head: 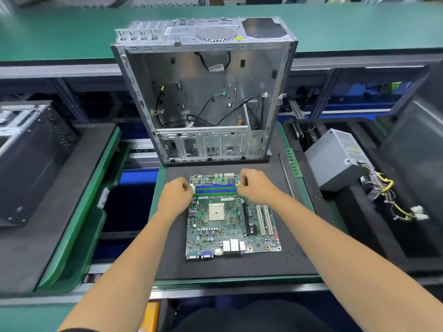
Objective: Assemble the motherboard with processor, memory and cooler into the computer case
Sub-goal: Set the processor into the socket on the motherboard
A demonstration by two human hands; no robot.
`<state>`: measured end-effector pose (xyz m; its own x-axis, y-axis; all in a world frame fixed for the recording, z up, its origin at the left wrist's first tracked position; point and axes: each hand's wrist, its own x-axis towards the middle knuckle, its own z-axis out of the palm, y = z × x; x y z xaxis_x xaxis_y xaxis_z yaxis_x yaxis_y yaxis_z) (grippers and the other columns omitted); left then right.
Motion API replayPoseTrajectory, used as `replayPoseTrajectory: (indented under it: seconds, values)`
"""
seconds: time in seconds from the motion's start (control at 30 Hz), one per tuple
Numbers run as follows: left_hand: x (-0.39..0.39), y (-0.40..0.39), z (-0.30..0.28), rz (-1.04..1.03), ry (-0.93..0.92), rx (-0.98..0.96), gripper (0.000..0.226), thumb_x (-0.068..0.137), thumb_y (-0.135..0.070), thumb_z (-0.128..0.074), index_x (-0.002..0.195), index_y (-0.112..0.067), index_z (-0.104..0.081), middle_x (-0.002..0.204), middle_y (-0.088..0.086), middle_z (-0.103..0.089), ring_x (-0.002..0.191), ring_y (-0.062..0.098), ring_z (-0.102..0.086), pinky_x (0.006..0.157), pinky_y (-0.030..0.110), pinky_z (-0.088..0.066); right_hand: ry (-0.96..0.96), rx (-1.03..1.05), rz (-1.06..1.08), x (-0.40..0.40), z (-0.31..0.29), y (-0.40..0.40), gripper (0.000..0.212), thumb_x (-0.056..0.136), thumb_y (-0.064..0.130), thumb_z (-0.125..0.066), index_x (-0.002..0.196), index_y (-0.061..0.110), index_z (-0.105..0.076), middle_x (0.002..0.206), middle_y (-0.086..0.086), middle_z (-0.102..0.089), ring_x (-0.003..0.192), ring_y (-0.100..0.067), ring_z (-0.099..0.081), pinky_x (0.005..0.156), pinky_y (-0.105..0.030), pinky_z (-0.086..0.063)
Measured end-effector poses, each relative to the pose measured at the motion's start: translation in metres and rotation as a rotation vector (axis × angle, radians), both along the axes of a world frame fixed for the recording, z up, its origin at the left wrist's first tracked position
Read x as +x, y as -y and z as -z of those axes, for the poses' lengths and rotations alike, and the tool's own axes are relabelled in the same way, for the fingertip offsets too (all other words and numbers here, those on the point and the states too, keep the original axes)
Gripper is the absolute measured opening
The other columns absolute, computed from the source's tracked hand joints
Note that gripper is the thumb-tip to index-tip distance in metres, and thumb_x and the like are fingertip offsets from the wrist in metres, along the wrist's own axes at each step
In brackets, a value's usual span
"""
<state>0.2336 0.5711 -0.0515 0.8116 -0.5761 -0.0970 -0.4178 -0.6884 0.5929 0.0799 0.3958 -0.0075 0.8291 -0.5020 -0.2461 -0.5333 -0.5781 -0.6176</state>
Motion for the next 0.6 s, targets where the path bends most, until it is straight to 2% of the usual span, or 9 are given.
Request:
replayPoseTrajectory:
  seconds: [0.1,0.23,0.3,0.37,0.47,0.53,0.6]
  values:
    - [-0.015,0.0,-0.002,0.201,-0.071,-0.039,0.013,0.087,-0.01,-0.056,0.082,-0.021,-0.059,0.073,-0.006,-0.062,0.065,0.011,-0.06,0.059,0.026,-0.051,-0.056,0.016,-0.089,0.008,0.018,-0.022,0.031,0.083,0.004,-0.062,0.07,0.019,-0.038,0.07,0.0,-0.045,0.062,-0.016,-0.04,0.056,-0.03,-0.034]
    - [-0.031,-0.003,0.006,0.348,-0.084,-0.039,0.015,0.085,-0.011,-0.06,0.095,-0.021,-0.059,0.083,-0.009,-0.058,0.071,0.01,-0.055,0.062,0.021,-0.046,-0.126,-0.026,-0.109,0.011,0.034,-0.036,0.033,0.08,0.006,-0.065,0.073,0.021,-0.037,0.073,0.002,-0.045,0.061,-0.012,-0.039,0.051,-0.028,-0.028]
    - [-0.036,0.0,0.011,0.459,-0.028,0.03,0.025,0.085,-0.017,-0.064,0.109,-0.019,-0.058,0.098,-0.004,-0.057,0.086,0.013,-0.054,0.076,0.027,-0.048,-0.141,-0.022,-0.084,0.009,0.036,-0.037,0.028,0.08,0.007,-0.066,0.082,0.019,-0.041,0.078,0.0,-0.048,0.064,-0.013,-0.042,0.053,-0.028,-0.032]
    - [-0.041,0.005,0.015,0.567,0.113,0.113,0.038,0.084,-0.028,-0.067,0.119,-0.017,-0.056,0.109,0.0,-0.054,0.101,0.018,-0.049,0.088,0.034,-0.043,-0.161,-0.029,-0.083,0.006,0.037,-0.036,0.03,0.08,0.009,-0.068,0.095,0.017,-0.043,0.086,-0.002,-0.053,0.071,-0.016,-0.048,0.056,-0.03,-0.037]
    - [-0.046,0.015,0.019,0.63,0.252,0.196,0.049,0.082,-0.044,-0.067,0.121,-0.018,-0.055,0.111,0.0,-0.051,0.103,0.021,-0.044,0.088,0.036,-0.039,-0.23,-0.125,-0.18,0.004,0.038,-0.037,0.021,0.085,0.014,-0.064,0.099,0.012,-0.049,0.101,-0.009,-0.06,0.083,-0.022,-0.055,0.066,-0.033,-0.044]
    - [-0.048,0.02,0.02,0.636,0.267,0.207,0.048,0.081,-0.044,-0.067,0.119,-0.018,-0.056,0.11,0.001,-0.051,0.102,0.022,-0.044,0.086,0.035,-0.039,-0.27,-0.163,-0.233,0.005,0.038,-0.04,0.015,0.091,0.018,-0.058,0.102,0.009,-0.053,0.107,-0.011,-0.061,0.086,-0.024,-0.056,0.069,-0.034,-0.045]
    - [-0.048,0.022,0.02,0.639,0.242,0.204,0.047,0.082,-0.041,-0.068,0.121,-0.018,-0.056,0.11,0.003,-0.051,0.102,0.023,-0.044,0.086,0.036,-0.039,-0.278,-0.149,-0.244,0.006,0.038,-0.043,0.018,0.096,0.02,-0.052,0.109,0.007,-0.054,0.107,-0.011,-0.059,0.088,-0.025,-0.056,0.068,-0.033,-0.043]
